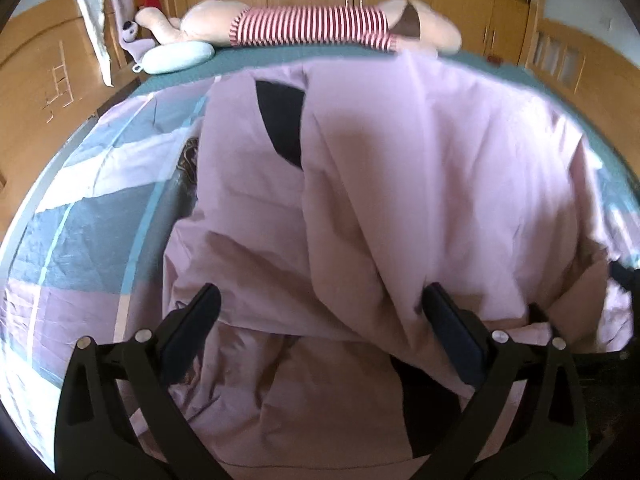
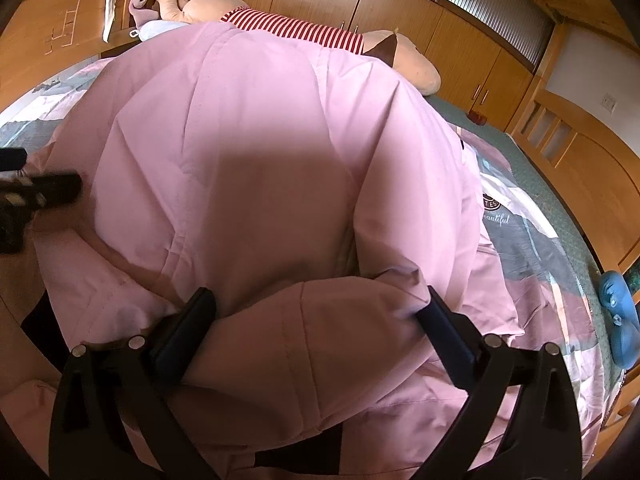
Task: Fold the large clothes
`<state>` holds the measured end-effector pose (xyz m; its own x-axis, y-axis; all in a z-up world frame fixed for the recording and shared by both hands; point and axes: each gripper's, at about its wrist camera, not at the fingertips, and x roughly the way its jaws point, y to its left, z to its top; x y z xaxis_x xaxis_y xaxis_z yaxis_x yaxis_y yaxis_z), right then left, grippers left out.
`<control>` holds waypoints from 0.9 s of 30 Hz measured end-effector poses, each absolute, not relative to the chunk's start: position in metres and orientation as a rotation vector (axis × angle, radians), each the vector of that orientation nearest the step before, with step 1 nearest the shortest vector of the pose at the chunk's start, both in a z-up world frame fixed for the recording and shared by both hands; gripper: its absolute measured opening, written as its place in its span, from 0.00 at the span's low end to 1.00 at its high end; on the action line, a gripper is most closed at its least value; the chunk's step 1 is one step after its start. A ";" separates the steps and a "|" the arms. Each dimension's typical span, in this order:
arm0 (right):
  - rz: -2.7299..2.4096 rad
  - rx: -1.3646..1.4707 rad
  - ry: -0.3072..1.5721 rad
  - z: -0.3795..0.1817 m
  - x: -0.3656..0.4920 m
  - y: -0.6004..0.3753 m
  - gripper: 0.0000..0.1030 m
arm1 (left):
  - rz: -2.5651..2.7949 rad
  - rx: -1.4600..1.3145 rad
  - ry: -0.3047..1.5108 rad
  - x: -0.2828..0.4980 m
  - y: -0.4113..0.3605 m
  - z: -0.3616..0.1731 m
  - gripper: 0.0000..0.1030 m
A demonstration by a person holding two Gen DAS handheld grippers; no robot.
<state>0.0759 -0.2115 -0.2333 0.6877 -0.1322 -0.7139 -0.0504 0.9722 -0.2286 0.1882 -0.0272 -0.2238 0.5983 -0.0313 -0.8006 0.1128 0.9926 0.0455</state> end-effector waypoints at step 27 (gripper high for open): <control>-0.014 -0.128 0.804 -0.175 0.196 -0.208 0.99 | -0.135 0.065 1.069 0.210 -0.015 -0.241 0.98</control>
<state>0.1959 -0.2080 -0.1748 0.6939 -0.0616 -0.7175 -0.0357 0.9922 -0.1197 0.2100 -0.0151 -0.2408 0.4741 -0.0790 -0.8769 0.1416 0.9898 -0.0127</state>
